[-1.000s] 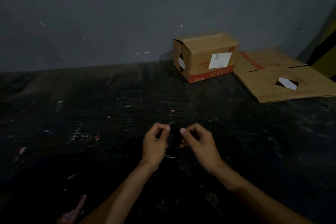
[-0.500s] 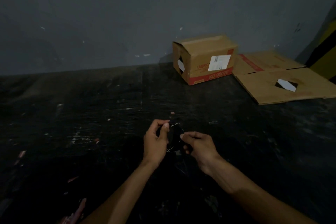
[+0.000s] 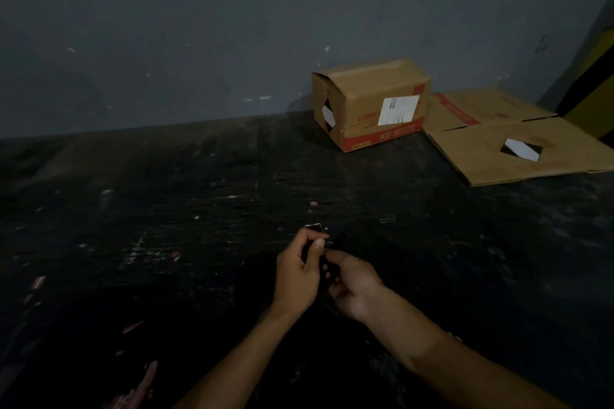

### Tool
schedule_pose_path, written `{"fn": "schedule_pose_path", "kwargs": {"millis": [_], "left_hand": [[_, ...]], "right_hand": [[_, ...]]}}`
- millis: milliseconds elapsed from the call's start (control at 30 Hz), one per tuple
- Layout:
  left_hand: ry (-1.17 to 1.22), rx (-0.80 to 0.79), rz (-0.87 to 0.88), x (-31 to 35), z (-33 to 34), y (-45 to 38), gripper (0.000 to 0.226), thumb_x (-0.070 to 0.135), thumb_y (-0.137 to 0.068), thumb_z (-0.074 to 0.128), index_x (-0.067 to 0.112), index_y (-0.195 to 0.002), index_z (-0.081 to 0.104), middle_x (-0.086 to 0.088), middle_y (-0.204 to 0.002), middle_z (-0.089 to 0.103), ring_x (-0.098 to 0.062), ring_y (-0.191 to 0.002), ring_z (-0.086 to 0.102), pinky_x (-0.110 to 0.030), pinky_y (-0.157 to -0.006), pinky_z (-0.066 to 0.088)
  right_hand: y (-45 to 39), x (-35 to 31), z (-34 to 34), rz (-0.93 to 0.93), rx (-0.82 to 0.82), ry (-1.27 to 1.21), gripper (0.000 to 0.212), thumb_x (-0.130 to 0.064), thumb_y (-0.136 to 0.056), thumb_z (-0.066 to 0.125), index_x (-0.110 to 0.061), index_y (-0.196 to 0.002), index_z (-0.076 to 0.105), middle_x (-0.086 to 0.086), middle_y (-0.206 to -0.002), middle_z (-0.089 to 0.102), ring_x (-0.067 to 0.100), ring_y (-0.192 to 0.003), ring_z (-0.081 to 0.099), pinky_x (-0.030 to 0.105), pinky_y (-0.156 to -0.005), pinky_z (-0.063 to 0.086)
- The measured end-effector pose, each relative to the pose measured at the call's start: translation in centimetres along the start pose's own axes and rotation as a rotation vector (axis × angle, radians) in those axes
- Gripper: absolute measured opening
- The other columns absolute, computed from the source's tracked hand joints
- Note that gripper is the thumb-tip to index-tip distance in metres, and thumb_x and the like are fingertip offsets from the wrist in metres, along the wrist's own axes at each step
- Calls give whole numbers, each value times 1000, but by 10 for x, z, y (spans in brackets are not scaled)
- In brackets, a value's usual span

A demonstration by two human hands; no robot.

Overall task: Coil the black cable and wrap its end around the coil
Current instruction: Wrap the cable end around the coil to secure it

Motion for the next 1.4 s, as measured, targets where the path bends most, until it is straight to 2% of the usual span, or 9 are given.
{"fn": "schedule_pose_path", "kwargs": {"millis": [100,200,433,633,733,900,1033,1233,1400], "left_hand": [[5,-23,-9,-2,1,3,15,13,-97,49,21,-97,61,4,-83,67,-3,-72,63,-17,-61,50],[-25,-40,-32,-8,2,4,13,16,-98,49,29,-100,51,3,-85,64,-8,-74,62,-25,-65,54],[-60,-74,-138,-14,10,4,19,16,-98,48,21,-104,31,0,-96,59,-9,-86,61,-19,-69,48],[-44,-80,-353,-39,18,9,26,25,-98,50,22,-112,29,-6,-110,61,-17,-94,63,-28,-79,49],[-16,-97,-512,-58,20,11,30,31,-96,54,16,-115,36,-8,-102,66,-15,-87,63,-26,-74,48],[104,-179,-632,-70,26,13,25,29,-95,58,17,-77,70,0,-68,68,-11,-62,60,-24,-54,41],[301,-68,-686,-71,22,15,18,17,-92,63,13,-76,69,1,-61,68,-14,-60,61,-25,-56,46],[284,63,-608,-75,11,15,18,5,-91,61,11,-74,59,-6,-68,59,-15,-62,53,-28,-60,45],[295,88,-604,-83,5,19,7,4,-89,64,11,-89,61,-7,-78,63,-15,-66,55,-25,-60,48]], "right_hand": [[-2,6,3,34,-53,-83,19,-4,-89,57,-8,-78,72,6,-65,66,15,-62,53,26,-60,46],[-6,8,3,43,-68,-114,22,-3,-92,51,-6,-81,69,10,-76,64,18,-69,55,30,-70,46],[-15,16,-9,57,-10,-79,23,-8,-94,48,-7,-90,70,18,-99,70,31,-98,64,47,-100,47],[-15,16,-13,36,20,-63,22,-8,-95,49,-3,-98,69,21,-102,71,34,-102,65,49,-99,49],[-17,15,-19,17,37,-55,23,-6,-95,46,-4,-89,68,17,-90,69,29,-85,65,41,-82,54],[-17,9,-21,-61,29,-12,27,-3,-96,42,-6,-78,63,10,-69,60,18,-60,53,28,-56,46],[-19,3,-20,-89,2,72,20,-4,-96,45,-7,-87,63,8,-71,62,16,-61,56,25,-57,46],[-13,6,-19,-83,-34,150,14,2,-91,55,-11,-87,53,9,-72,61,14,-60,53,23,-53,44],[-7,-14,-18,-299,-31,345,12,0,-90,57,-11,-87,62,8,-74,63,15,-65,55,25,-60,46]]}}
Point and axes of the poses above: each hand's wrist, its own y-axis away from the middle knuckle, its own z-axis out of the palm, x = y × z, the point moved 10 cm from there along -y, towards the middle knuckle
